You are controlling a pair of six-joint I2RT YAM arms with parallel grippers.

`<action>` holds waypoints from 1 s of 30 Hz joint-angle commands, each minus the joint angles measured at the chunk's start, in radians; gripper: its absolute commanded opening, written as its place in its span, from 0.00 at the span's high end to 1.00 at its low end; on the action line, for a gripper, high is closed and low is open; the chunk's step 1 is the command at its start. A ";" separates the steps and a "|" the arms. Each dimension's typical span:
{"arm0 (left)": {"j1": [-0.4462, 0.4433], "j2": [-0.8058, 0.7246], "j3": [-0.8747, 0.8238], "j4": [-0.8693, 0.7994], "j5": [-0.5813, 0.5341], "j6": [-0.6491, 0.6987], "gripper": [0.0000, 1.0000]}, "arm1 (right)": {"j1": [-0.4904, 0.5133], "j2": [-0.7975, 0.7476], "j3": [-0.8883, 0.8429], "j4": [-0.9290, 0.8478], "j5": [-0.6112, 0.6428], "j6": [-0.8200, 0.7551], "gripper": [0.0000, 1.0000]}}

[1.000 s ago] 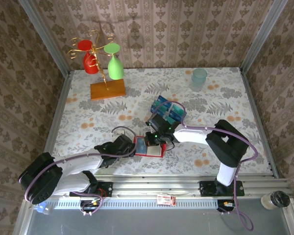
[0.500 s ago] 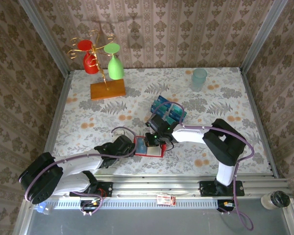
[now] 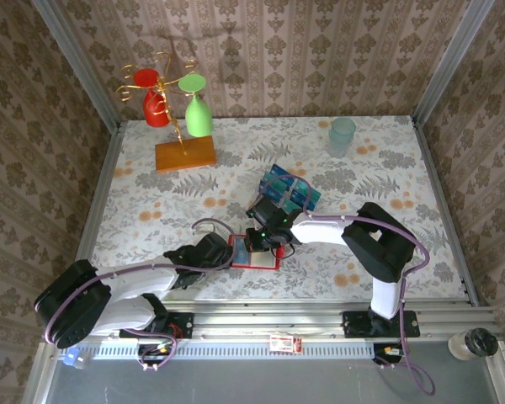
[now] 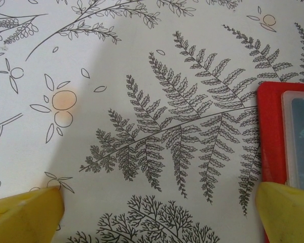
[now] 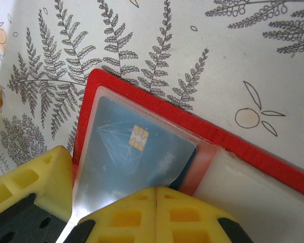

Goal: Put the credit cards into the card holder

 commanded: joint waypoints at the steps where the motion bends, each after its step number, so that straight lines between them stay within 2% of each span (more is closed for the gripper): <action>1: 0.000 0.027 -0.037 0.019 0.047 -0.020 0.00 | 0.006 0.001 0.025 -0.029 -0.017 -0.008 1.00; 11: -0.002 0.018 -0.043 0.022 0.047 -0.023 0.00 | 0.006 -0.074 -0.021 -0.054 0.025 -0.014 1.00; 30: -0.002 0.021 -0.047 0.030 0.050 -0.026 0.00 | 0.009 0.043 0.013 -0.014 -0.019 0.000 1.00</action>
